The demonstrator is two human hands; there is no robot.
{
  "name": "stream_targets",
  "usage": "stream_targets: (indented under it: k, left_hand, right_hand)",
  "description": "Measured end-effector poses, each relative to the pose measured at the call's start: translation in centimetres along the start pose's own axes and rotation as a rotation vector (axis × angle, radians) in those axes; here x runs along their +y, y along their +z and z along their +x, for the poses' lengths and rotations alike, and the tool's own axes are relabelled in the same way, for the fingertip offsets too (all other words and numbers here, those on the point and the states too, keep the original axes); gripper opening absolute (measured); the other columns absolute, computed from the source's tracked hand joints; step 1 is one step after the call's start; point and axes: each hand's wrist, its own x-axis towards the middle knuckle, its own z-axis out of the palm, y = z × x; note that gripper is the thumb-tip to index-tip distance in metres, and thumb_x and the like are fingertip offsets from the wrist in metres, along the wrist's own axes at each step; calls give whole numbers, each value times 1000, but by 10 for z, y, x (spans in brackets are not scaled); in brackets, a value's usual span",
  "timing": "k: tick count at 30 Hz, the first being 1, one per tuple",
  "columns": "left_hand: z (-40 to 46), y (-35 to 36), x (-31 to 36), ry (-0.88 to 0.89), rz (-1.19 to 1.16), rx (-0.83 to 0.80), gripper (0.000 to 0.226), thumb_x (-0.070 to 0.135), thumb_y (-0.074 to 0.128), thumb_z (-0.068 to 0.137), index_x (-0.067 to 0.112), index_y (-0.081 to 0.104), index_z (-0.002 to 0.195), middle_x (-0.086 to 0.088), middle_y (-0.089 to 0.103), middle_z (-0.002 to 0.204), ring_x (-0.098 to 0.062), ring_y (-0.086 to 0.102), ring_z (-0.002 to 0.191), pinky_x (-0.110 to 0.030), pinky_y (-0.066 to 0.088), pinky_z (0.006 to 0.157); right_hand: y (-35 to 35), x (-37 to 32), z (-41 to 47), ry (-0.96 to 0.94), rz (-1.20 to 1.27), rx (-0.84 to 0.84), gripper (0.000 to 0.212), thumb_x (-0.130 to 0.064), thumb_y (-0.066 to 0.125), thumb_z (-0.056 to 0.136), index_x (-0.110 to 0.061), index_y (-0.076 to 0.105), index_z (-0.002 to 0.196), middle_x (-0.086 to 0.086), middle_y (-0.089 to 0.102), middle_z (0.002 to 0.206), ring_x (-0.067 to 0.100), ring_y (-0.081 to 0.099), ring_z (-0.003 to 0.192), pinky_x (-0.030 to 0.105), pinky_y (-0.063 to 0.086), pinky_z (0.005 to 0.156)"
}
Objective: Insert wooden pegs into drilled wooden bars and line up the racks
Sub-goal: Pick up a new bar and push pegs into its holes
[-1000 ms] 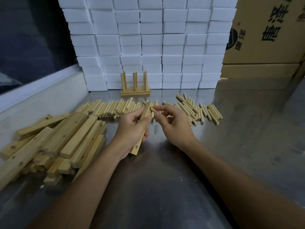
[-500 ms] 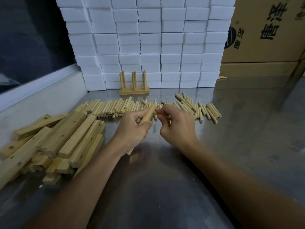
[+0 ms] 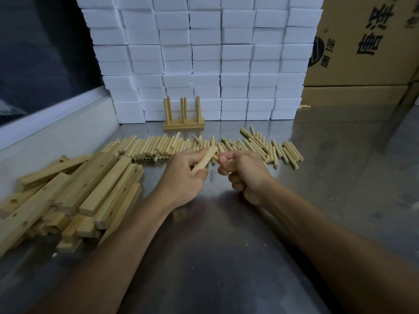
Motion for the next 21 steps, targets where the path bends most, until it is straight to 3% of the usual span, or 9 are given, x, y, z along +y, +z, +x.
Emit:
stream_targets:
  k: [2, 5, 8, 13, 17, 21]
  left_hand:
    - [0, 1, -1, 14, -9, 7, 50, 1, 65, 90, 14, 57, 138, 10, 56, 96, -5, 54, 79, -14, 41, 68]
    - [1, 4, 0, 36, -21, 9, 53, 1, 66, 89, 15, 56, 139, 10, 54, 90, -10, 52, 74, -26, 42, 67]
    - [2, 1, -3, -26, -54, -15, 54, 7, 67, 89, 20, 55, 140, 9, 60, 98, -15, 58, 71, -31, 45, 63]
    - [-3, -11, -5, -184, -174, -132, 60, 14, 65, 93, 42, 46, 143, 10, 64, 110, -23, 66, 54, -30, 52, 45]
    - [-4, -8, -6, -240, -190, -56, 51, 13, 60, 97, 33, 50, 142, 1, 67, 86, -19, 54, 43, -25, 42, 37]
    - [-3, -8, -4, -373, -336, 30, 45, 13, 56, 99, 26, 49, 141, -5, 64, 81, -17, 52, 44, -25, 40, 37]
  right_hand:
    - [-4, -2, 1, 30, 27, -47, 17, -8, 55, 97, -10, 71, 99, 1, 54, 60, 9, 27, 43, 21, 19, 41]
    - [-7, -3, 2, 42, 53, -124, 18, -9, 52, 99, -9, 70, 100, 1, 51, 63, 8, 24, 44, 21, 17, 40]
    - [-4, 1, 1, -2, 0, -45, 12, -10, 59, 97, -6, 70, 100, 3, 59, 66, 8, 31, 43, 21, 23, 40]
    - [-2, -2, -2, -80, 57, 5, 11, -8, 62, 95, -1, 70, 93, 10, 72, 76, 10, 42, 46, 21, 32, 42]
    - [-7, -5, -1, -96, 128, 93, 19, -12, 55, 97, -1, 69, 93, 15, 75, 83, 17, 62, 53, 23, 46, 44]
    - [-17, -3, 8, -90, 233, 298, 28, -12, 45, 98, -4, 68, 85, 6, 71, 67, 13, 56, 44, 21, 42, 41]
